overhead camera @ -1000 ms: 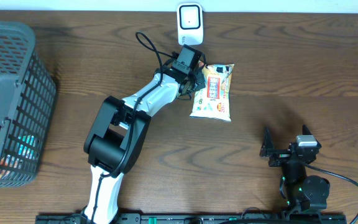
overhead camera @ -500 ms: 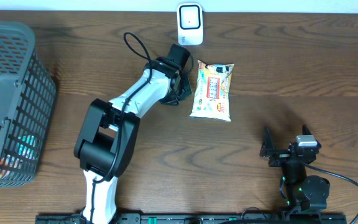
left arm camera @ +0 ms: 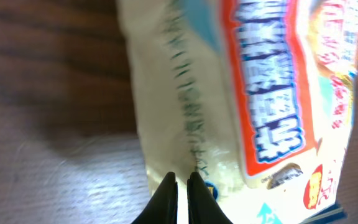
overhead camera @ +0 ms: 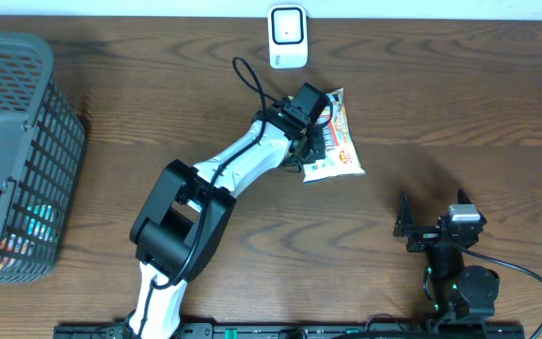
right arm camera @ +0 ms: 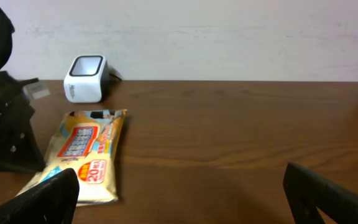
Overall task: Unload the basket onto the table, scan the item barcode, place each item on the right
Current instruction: 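Lower the package onto the table right of the scanner and release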
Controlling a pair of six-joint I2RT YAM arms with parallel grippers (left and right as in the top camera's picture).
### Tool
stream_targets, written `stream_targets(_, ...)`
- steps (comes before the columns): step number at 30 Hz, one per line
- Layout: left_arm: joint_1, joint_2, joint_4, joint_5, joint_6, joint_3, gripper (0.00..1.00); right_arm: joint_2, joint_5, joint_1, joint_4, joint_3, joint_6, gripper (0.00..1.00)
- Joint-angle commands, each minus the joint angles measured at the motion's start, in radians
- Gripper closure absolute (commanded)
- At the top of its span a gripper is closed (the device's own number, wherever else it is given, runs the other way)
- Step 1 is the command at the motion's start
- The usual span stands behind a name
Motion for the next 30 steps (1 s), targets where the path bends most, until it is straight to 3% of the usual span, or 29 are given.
stream_targets(1, 0.011, -0.015, 0.006, -0.036, 0.051, -0.005, 0.92, -0.005, 0.008, 0.004, -0.003, -0.003, -0.011, 0.01)
stream_targets(8, 0.088, -0.015, 0.018, -0.153, 0.051, -0.006, 0.92, -0.005, 0.008, 0.004, -0.003, -0.003, -0.011, 0.01)
stream_targets(16, 0.121, 0.002, 0.159, -0.042, -0.010, -0.006, 0.92, -0.005, 0.008, 0.004, -0.003, -0.003, -0.011, 0.01)
stream_targets(23, 0.096, 0.035, 0.227, -0.045, -0.010, -0.006, 0.92, -0.005, 0.008, 0.004, -0.003, -0.003, -0.011, 0.01)
stream_targets(30, 0.100, 0.071, 0.193, -0.154, -0.010, -0.006, 0.92, -0.005, 0.008, 0.004, -0.003, -0.003, -0.011, 0.01)
